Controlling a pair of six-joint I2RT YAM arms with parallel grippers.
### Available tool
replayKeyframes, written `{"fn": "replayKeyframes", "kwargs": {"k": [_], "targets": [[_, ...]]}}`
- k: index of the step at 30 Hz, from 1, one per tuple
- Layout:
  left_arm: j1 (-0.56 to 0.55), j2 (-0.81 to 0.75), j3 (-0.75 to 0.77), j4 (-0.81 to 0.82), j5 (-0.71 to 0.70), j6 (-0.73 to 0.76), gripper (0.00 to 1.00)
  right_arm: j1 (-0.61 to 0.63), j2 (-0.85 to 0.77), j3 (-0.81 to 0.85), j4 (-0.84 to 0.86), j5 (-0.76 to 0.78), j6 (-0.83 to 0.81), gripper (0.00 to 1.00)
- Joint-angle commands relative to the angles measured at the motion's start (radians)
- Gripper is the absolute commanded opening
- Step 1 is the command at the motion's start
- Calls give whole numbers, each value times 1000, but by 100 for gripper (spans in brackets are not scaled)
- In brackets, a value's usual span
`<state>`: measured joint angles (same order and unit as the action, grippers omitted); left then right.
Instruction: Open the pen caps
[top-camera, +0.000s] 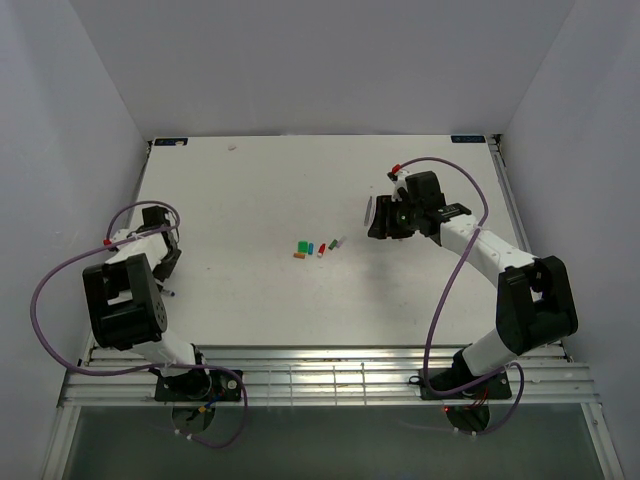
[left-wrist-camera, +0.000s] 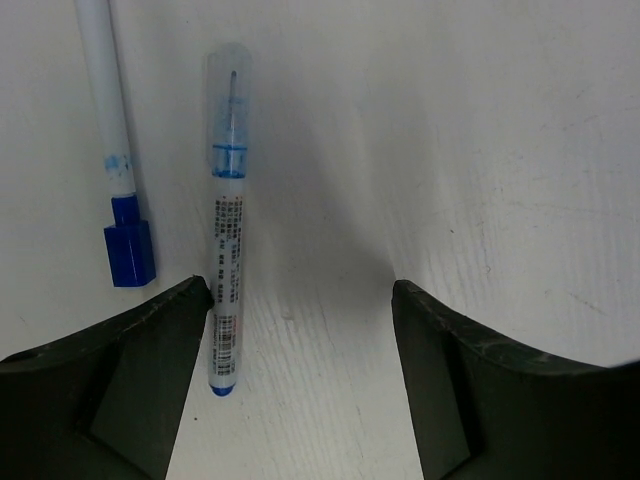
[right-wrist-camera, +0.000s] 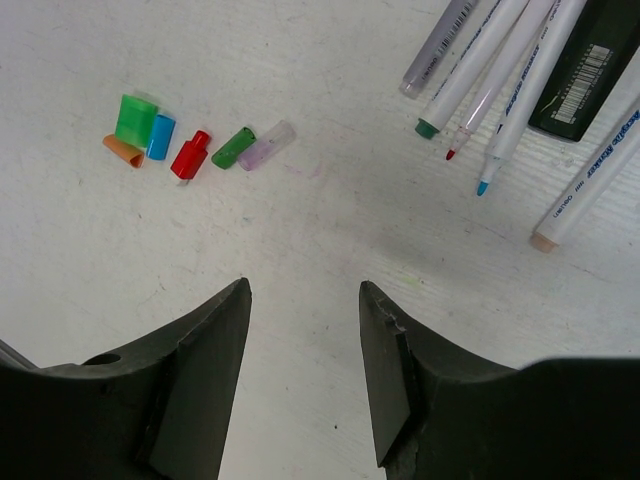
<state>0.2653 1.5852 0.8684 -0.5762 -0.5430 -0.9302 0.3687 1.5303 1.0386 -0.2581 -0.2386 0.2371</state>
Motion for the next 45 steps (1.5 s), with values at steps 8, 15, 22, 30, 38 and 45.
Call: {"fn": "replayKeyframes", "kwargs": {"k": [8, 15, 22, 30, 38, 45], "targets": [[6, 30, -35, 39, 11, -32, 80, 4, -24, -12, 59, -30, -4, 53], [5, 88, -52, 94, 61, -13, 58, 4, -42, -35, 68, -16, -5, 53], [-12, 111, -66, 220, 181, 69, 12, 4, -45, -45, 74, -8, -10, 53], [-245, 40, 67, 199, 247, 116, 0, 6, -82, -83, 108, -2, 10, 52], [-462, -247, -8, 459, 680, 185, 0, 4, -157, -84, 128, -155, 86, 52], [-554, -390, -147, 786, 1005, 177, 0, 22, -168, -182, 501, -473, 434, 52]]}}
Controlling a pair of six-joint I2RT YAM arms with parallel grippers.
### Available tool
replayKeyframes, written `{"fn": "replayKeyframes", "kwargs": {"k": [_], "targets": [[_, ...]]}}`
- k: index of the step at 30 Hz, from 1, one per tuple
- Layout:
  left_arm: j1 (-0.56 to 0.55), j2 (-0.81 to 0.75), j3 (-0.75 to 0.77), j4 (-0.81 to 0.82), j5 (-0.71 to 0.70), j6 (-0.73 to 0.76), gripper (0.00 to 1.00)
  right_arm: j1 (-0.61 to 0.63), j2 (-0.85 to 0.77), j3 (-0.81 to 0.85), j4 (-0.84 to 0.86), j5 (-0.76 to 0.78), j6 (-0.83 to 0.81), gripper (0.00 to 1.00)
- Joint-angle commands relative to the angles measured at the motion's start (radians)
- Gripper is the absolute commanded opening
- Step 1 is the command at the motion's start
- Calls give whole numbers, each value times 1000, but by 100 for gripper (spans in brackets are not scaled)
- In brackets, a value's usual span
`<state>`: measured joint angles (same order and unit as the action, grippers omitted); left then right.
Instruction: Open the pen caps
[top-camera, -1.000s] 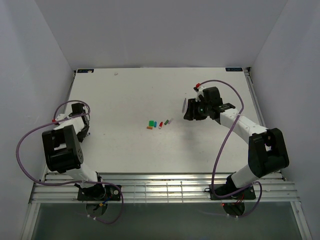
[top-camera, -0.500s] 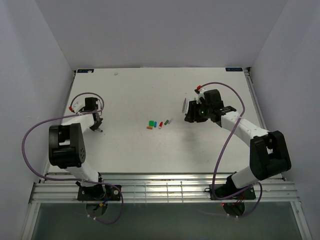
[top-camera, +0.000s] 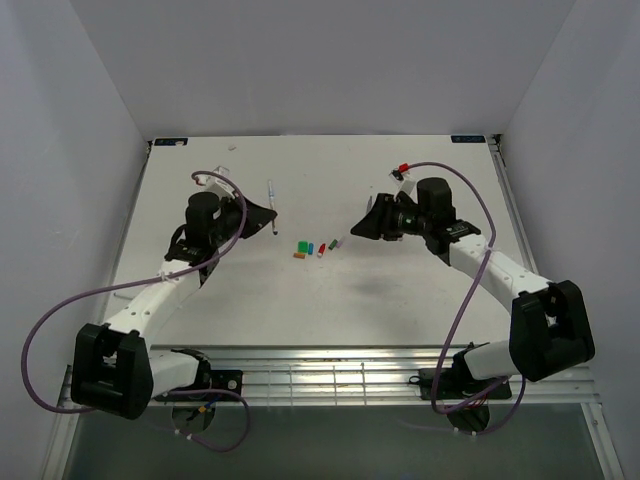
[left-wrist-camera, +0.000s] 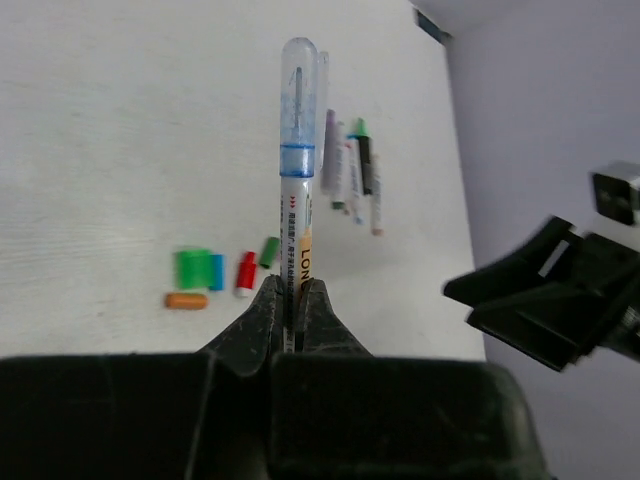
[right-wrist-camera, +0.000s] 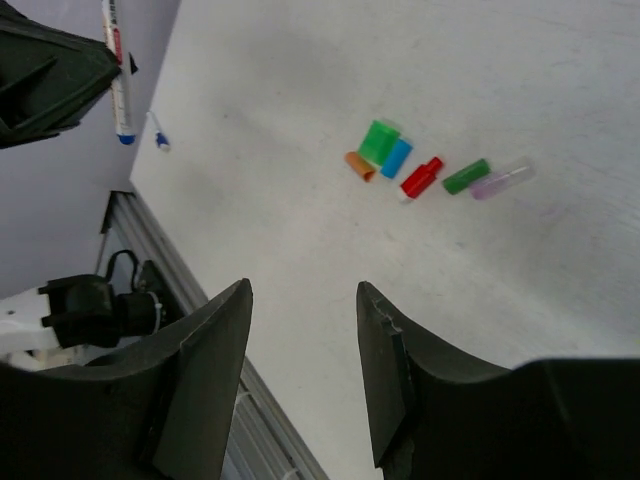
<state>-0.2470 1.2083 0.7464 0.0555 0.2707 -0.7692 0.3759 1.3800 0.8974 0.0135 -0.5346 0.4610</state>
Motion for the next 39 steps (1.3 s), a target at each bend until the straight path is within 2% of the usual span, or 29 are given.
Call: {"fn": "replayKeyframes", "kwargs": {"k": [1, 2, 8, 13, 25, 39], "targets": [[-50, -13, -33, 191, 208, 8, 0, 23, -13, -48, 277, -189, 249, 52], [-70, -9, -41, 216, 244, -2, 0, 41, -10, -52, 358, -203, 283, 52], [-156, 19, -88, 386, 282, -83, 0, 107, 27, -48, 538, -167, 419, 51], [-198, 46, -127, 473, 262, -134, 0, 135, 40, -34, 565, -117, 409, 48], [-265, 114, -125, 557, 255, -179, 0, 156, 100, -32, 606, -88, 401, 31], [-276, 112, -133, 569, 252, -174, 0, 199, 154, -8, 569, -41, 355, 29]]}}
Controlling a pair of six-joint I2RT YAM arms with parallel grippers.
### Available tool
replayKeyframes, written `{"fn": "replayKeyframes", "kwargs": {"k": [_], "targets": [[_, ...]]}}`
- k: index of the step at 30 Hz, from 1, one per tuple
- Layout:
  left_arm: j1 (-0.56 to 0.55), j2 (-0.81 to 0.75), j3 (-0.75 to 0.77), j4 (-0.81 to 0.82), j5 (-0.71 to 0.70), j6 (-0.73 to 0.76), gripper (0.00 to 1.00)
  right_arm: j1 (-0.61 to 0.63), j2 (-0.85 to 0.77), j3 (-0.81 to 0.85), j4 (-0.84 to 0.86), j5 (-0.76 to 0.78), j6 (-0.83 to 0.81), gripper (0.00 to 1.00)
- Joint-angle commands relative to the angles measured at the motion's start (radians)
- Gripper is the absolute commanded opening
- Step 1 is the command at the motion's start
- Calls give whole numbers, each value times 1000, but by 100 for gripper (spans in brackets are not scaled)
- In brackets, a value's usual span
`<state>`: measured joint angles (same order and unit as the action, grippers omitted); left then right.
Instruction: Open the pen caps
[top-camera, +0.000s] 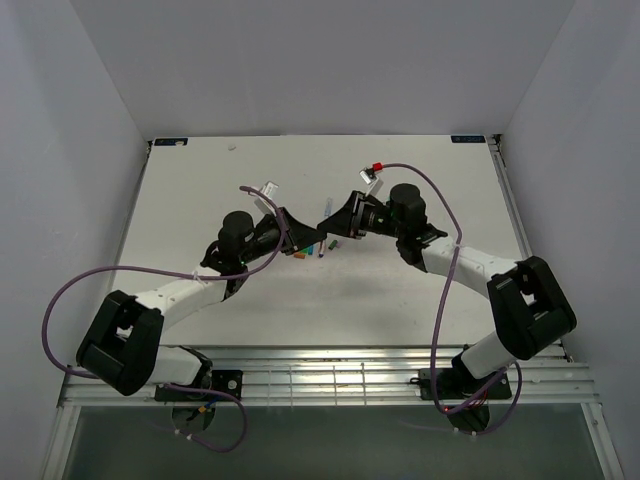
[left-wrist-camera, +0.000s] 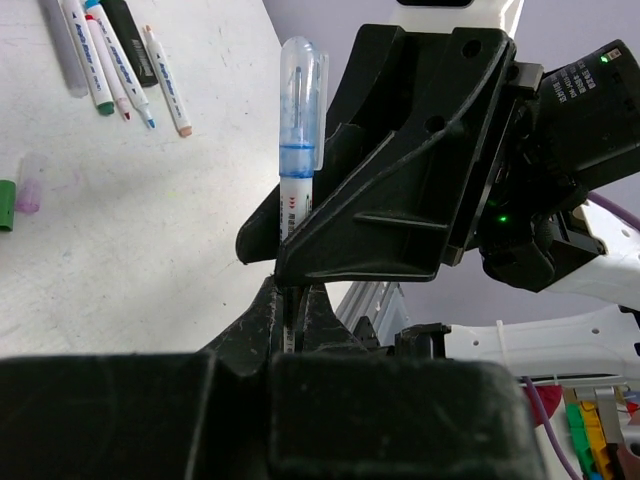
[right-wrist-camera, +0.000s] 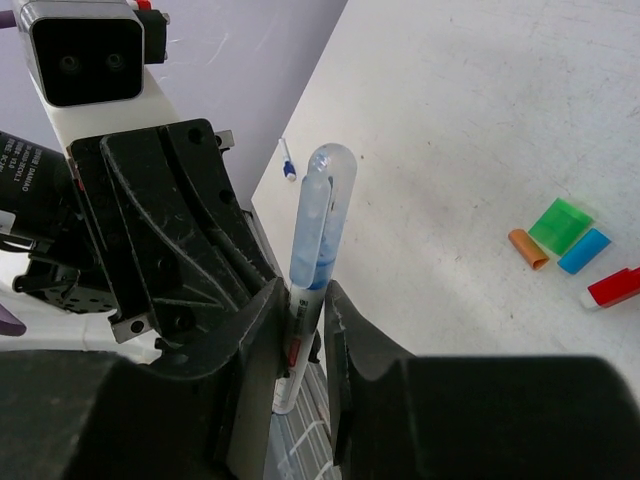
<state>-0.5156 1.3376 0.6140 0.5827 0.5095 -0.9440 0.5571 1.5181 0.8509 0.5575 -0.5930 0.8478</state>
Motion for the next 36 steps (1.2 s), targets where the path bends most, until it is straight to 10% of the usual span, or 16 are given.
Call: {"fn": "replayKeyframes", "kwargs": {"k": [1, 5, 9, 12, 22, 36], "targets": [[-8, -12, 1, 43, 17, -1, 0, 20, 20, 42, 27, 18, -32, 28], [-9, -11, 0, 48, 29, 1, 0, 29, 18, 50, -8, 42, -56, 8], [-6, -73, 12, -64, -32, 46, 59, 27, -39, 36, -129, 93, -169, 8], [-1, -124, 47, -164, -103, 97, 74, 26, -79, 22, -222, 67, -286, 8], [32, -68, 93, -97, 72, 123, 66, 27, -124, -53, -99, -283, -305, 8], [32, -44, 13, 117, 207, 33, 52, 26, 13, -145, 525, -409, 163, 8]]}}
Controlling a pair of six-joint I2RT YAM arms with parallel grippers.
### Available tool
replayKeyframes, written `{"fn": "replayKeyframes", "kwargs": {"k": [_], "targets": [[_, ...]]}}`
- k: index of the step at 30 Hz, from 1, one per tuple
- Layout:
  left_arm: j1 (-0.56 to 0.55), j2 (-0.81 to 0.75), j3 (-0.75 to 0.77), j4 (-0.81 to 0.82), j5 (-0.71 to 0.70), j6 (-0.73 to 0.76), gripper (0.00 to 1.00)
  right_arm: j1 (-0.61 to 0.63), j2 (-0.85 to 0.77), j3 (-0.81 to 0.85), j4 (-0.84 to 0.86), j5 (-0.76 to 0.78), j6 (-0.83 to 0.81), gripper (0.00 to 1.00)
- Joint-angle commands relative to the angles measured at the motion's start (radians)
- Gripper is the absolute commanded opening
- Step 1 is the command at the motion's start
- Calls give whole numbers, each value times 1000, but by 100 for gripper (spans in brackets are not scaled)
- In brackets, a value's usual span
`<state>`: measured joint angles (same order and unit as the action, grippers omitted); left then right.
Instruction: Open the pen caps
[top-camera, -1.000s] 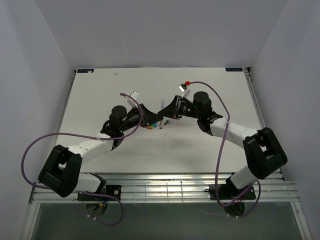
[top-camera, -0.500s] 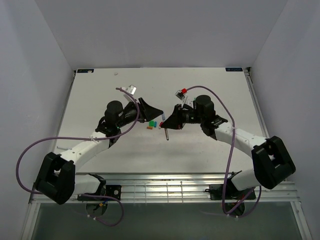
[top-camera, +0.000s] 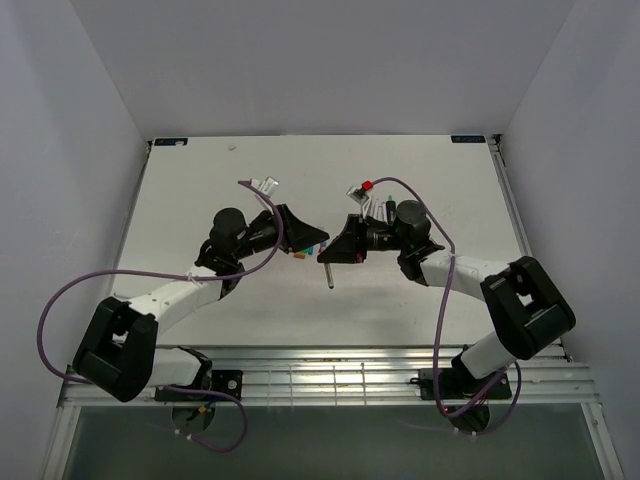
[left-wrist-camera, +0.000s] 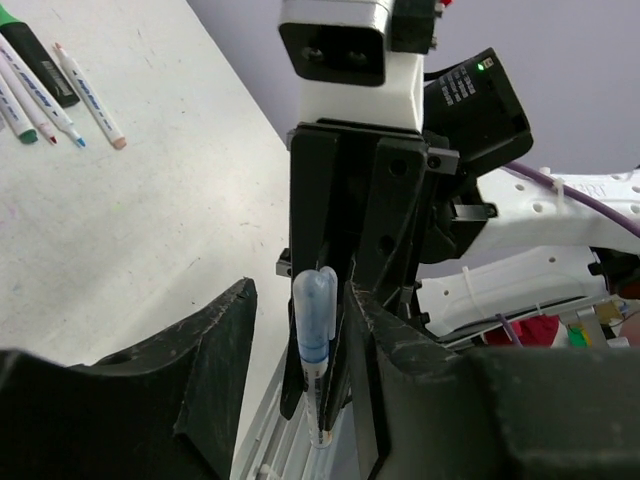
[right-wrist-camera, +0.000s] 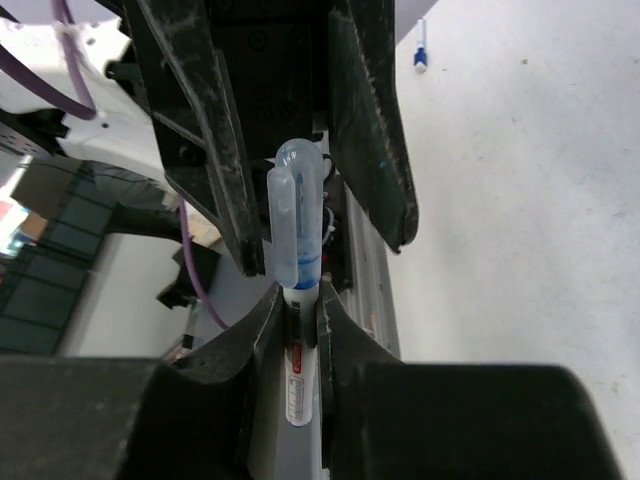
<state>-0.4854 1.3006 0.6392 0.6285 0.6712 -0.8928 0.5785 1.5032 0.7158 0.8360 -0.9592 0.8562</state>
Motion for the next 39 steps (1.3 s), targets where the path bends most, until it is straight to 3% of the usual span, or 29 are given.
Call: {"fn": "replayKeyframes", "kwargs": {"k": [1, 6, 7, 8, 9, 12, 13, 15, 16, 18, 19, 23, 27, 32, 34, 35, 36, 37, 39], "targets": [[2, -7, -15, 76, 50, -18, 50, 6, 37, -10, 274, -42, 174, 8], [2, -3, -6, 85, 62, -43, 34, 6, 77, -18, 362, -20, 242, 8], [2, 0, -4, 85, 61, -49, 27, 4, 77, -22, 356, -12, 242, 8], [2, 2, -1, 85, 56, -55, 7, 6, 71, -24, 345, 2, 225, 8], [4, 3, 0, 77, 44, -73, 0, 6, 62, -26, 272, 13, 201, 8], [2, 5, 30, -40, -54, -96, 0, 17, -20, -12, 3, 124, -52, 8], [2, 3, 37, -70, -89, -104, 0, 27, -44, 2, -231, 239, -133, 8], [1, -1, 68, -190, -222, -147, 0, 64, -113, 69, -477, 434, -385, 8], [1, -1, 83, -232, -264, -164, 0, 130, -129, 98, -682, 693, -457, 8], [1, 5, 140, -377, -347, -196, 0, 229, -133, 171, -805, 923, -578, 8], [1, 5, 157, -422, -428, -236, 0, 254, -120, 184, -892, 1111, -600, 8], [-10, 17, 249, -605, -600, -282, 0, 349, -65, 220, -1003, 1398, -643, 8], [-10, 28, 312, -699, -656, -294, 0, 363, -38, 209, -1003, 1407, -641, 8], [-9, 9, 301, -727, -714, -320, 0, 353, -20, 209, -966, 1276, -675, 8], [-9, -41, 246, -556, -676, -293, 0, 347, -32, 186, -899, 1102, -687, 8], [-9, -64, 158, -347, -626, -270, 0, 339, -38, 176, -875, 1034, -663, 8], [-5, -84, 119, -248, -571, -224, 0, 318, -49, 156, -850, 949, -649, 8], [-5, -99, 96, -180, -550, -201, 0, 311, -63, 130, -750, 804, -629, 8], [2, -121, 83, -83, -507, -160, 0, 288, -101, 67, -677, 688, -561, 8]]}}
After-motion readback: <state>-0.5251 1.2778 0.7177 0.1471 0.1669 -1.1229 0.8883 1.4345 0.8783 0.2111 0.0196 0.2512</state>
